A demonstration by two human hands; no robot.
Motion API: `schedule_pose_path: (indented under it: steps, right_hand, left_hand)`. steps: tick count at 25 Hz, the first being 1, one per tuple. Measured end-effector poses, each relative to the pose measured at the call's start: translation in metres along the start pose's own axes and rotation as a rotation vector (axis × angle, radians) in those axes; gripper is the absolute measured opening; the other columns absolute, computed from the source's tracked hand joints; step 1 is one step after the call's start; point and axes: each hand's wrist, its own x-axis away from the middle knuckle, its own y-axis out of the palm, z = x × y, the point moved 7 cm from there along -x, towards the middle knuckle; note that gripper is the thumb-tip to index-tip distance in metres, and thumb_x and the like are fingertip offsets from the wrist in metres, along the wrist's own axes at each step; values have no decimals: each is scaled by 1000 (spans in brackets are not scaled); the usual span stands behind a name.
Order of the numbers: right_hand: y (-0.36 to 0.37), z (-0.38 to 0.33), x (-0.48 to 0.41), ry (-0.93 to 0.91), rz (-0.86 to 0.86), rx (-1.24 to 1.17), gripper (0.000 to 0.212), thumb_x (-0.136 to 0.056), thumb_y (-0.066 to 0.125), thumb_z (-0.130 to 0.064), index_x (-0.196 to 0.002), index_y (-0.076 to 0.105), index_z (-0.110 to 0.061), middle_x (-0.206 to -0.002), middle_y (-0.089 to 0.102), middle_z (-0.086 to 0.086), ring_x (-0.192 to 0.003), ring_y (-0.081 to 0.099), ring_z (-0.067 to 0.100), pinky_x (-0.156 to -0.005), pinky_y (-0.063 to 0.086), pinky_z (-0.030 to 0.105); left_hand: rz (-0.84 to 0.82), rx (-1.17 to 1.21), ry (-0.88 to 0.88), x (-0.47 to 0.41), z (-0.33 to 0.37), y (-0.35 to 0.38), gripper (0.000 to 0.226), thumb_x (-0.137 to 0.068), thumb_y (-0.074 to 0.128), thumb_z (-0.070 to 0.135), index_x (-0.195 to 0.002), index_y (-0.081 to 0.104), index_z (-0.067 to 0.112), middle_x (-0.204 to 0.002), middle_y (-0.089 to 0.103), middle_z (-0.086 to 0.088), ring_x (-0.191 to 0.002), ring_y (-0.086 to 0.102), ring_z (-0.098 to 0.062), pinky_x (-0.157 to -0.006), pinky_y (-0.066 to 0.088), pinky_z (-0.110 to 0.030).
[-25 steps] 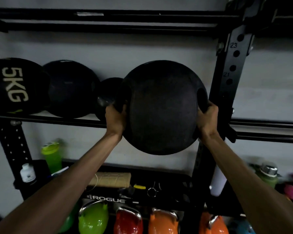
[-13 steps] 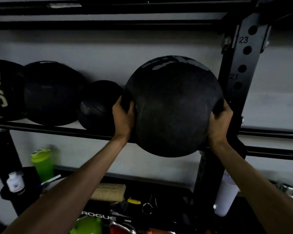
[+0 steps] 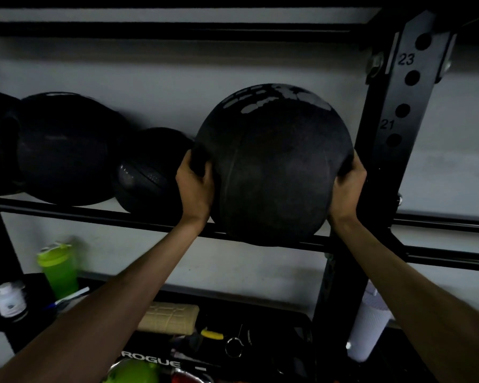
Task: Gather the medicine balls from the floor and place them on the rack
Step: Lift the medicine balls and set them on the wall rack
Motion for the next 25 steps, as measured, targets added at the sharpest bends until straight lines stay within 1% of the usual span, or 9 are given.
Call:
schedule_pose_path:
  steps: [3, 5, 7, 10, 13, 16, 20, 22, 25]
  right_hand:
    - [9, 5, -8, 95, -59, 25, 22, -88, 55, -34, -92, 57, -12, -82, 60, -4, -78, 57, 8, -73, 49, 36]
    - [15, 0, -12, 133, -89, 112, 41, -76, 47, -50, -99, 52, -16, -95, 60, 2, -88, 55, 15, -84, 51, 40]
    - [21, -4, -11, 170, -118, 85, 58, -69, 43, -55, -106, 44, -11, -99, 55, 6, -86, 52, 9, -84, 49, 28]
    - [28, -2, -18, 200, -172, 169, 45, -78, 47, -40, -104, 39, -3, -88, 47, -2, -77, 44, 2, -73, 42, 11]
    - [29, 19, -32, 309, -193, 225, 30, -97, 52, -11, -123, 54, 2, -103, 60, 2, -100, 61, 19, -82, 51, 24]
    - [37, 28, -23, 536, -206, -10, 33, -102, 42, -22, -125, 64, -13, -110, 69, 1, -109, 64, 23, -90, 54, 34]
    - [51, 26, -7, 671, -185, -191, 41, -104, 36, -42, -97, 72, -24, -101, 72, -2, -106, 65, 20, -88, 54, 35]
    - [52, 30, -4, 682, -177, -199, 47, -104, 33, -52, -110, 70, -22, -105, 70, -3, -105, 64, 18, -90, 53, 32]
    - [51, 29, -3, 636, -190, -180, 58, -104, 29, -54, -131, 63, -16, -118, 66, 1, -114, 60, 19, -102, 48, 34]
  left_hand:
    - [62, -143, 90, 6, 6, -9, 24, -98, 54, 7, -120, 57, 0, -110, 65, -5, -102, 60, 4, -94, 50, -24]
    - [58, -239, 198, 5, 9, -11, 43, -96, 52, 5, -138, 46, 3, -132, 55, -11, -125, 51, -12, -110, 39, -26]
    - [43, -270, 195, 2, 1, -12, 54, -93, 49, 4, -146, 39, 5, -144, 48, -13, -135, 44, -21, -117, 32, -34]
    - [57, -276, 136, 0, -7, -12, 57, -90, 48, 5, -147, 38, 6, -151, 43, -13, -141, 40, -22, -120, 30, -37]
    - [67, -335, 132, -3, -2, -8, 66, -84, 49, -9, -147, 38, 7, -161, 27, -15, -146, 34, -23, -121, 27, -34]
    - [91, -465, 133, -7, 4, -4, 67, -78, 52, -16, -141, 46, 4, -164, 14, -16, -148, 29, -25, -120, 29, -34]
    - [99, -614, 131, -13, 8, 10, 59, -74, 53, -12, -132, 54, -1, -154, 37, -23, -152, 17, -29, -125, 13, -44]
    - [107, -673, 120, -16, 6, 14, 56, -73, 53, -9, -128, 55, -3, -147, 46, -24, -151, 19, -27, -126, 2, -45]
    - [71, -773, 159, -17, 2, 15, 53, -75, 55, -4, -128, 55, -2, -138, 56, -20, -149, 29, -25, -126, 2, -45]
